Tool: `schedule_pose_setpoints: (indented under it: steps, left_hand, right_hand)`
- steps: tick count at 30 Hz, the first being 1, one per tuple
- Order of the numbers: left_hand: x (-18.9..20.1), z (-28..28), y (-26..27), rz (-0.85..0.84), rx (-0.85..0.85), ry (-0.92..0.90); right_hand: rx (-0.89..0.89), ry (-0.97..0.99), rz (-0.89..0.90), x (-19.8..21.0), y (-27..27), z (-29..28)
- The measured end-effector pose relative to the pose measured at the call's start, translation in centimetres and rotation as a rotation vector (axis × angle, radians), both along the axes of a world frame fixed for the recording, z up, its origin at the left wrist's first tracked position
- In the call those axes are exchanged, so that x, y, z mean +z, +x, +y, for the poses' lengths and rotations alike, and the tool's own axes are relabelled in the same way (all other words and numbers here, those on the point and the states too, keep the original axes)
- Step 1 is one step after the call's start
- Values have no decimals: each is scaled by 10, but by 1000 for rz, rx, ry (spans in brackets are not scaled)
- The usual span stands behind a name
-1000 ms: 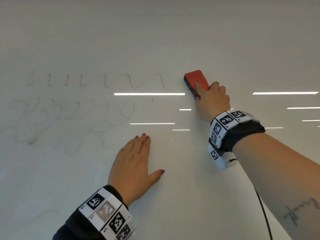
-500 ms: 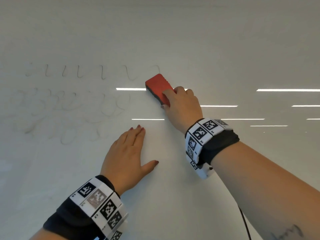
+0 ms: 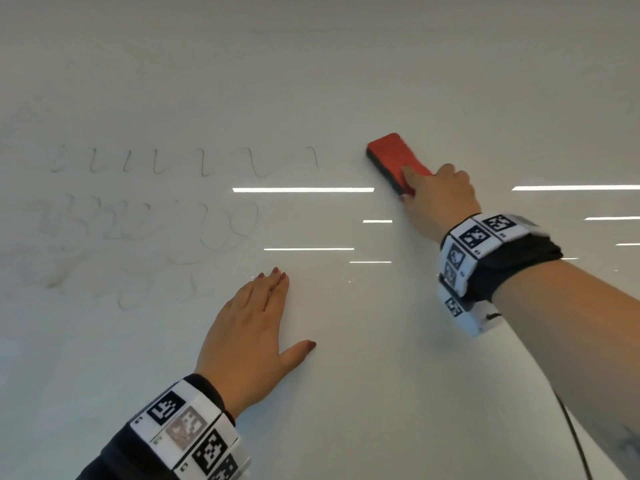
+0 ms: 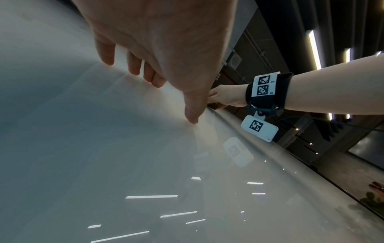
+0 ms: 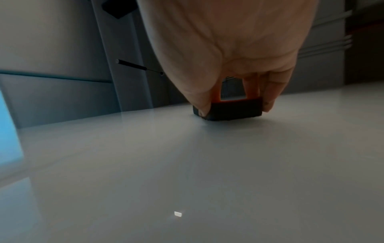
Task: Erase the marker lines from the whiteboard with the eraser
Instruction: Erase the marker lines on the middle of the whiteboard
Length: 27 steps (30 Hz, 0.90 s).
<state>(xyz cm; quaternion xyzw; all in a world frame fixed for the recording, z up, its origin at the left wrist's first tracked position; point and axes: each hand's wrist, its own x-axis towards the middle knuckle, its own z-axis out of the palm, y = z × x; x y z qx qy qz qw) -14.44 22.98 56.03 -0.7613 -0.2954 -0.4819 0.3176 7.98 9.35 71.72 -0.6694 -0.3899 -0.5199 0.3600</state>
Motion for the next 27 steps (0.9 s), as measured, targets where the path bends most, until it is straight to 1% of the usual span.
schedule_pose_setpoints:
  steps: [2, 4, 6, 8, 11, 15, 18, 22, 24, 27]
  left_hand:
    - [0, -1, 0, 6, 6, 7]
    - [0, -1, -1, 11, 9, 12]
    - [0, 1, 0, 9, 15, 4]
    - [-1, 1, -1, 7, 15, 4]
    - [-2, 3, 0, 17, 20, 5]
    - [-3, 1, 3, -10, 23, -5]
    - [-3, -1, 3, -23, 24, -12]
    - [-1, -2, -4, -44, 33, -20]
    - [2, 1, -12, -56, 45, -30]
    - [13, 9, -32, -84, 58, -29]
  right_hand:
    - [-6, 23, 36, 4, 1, 2]
    - [6, 50, 40, 8, -12, 12]
    - [17, 45, -6, 12, -33, 24]
    - [22, 5, -96, 11, -55, 37]
    - [28, -47, -193, -4, -80, 51]
    - [13, -101, -284, -33, -78, 54]
    - [10, -115, -272, -40, -59, 40]
    - [-13, -45, -167, -37, -31, 24]
    - [-25, -18, -123, -36, -28, 23]
    - [-1, 11, -79, -34, -43, 34]
